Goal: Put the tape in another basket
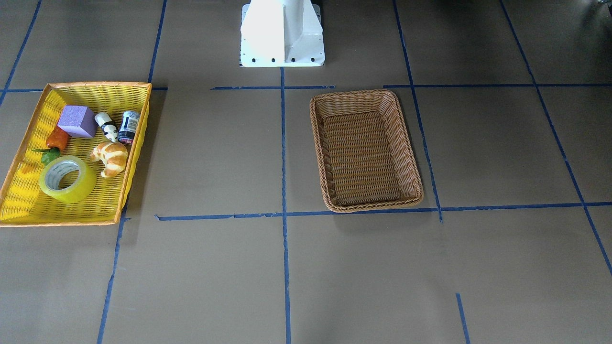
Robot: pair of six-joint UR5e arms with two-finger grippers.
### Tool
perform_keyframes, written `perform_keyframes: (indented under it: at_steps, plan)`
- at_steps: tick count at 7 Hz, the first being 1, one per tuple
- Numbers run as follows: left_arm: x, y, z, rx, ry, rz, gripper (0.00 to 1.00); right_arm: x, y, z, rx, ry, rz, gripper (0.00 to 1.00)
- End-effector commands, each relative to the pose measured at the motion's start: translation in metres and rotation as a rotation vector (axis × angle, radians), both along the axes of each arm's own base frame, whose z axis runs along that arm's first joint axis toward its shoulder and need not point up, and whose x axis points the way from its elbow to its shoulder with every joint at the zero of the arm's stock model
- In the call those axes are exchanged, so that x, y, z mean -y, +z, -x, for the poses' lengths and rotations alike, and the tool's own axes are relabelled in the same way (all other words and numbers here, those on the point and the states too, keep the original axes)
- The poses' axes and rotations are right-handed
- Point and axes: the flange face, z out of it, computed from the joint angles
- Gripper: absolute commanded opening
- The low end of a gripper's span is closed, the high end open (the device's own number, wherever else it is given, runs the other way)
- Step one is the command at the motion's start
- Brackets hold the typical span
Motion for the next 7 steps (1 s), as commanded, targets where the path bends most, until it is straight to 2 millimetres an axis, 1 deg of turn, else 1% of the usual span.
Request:
perform_keyframes:
  at_steps: [1, 3, 5, 7]
  plan:
    - [0.002, -0.013, -0.012, -0.001, -0.009, 0.012, 1.00, -0.001, 0.018, 0.049, 0.051, 0.053, 0.000, 1.00]
    - [0.003, -0.013, -0.020, -0.002, 0.004, 0.016, 1.00, -0.011, 0.026, 0.103, -0.020, 0.021, -0.015, 1.00]
    - [0.005, -0.016, -0.028, -0.003, -0.009, 0.021, 1.00, -0.017, 0.037, 0.117, -0.036, -0.003, -0.001, 1.00]
    - [0.005, -0.016, -0.030, -0.004, -0.005, 0.021, 1.00, -0.028, 0.063, 0.115, -0.059, -0.013, 0.038, 1.00]
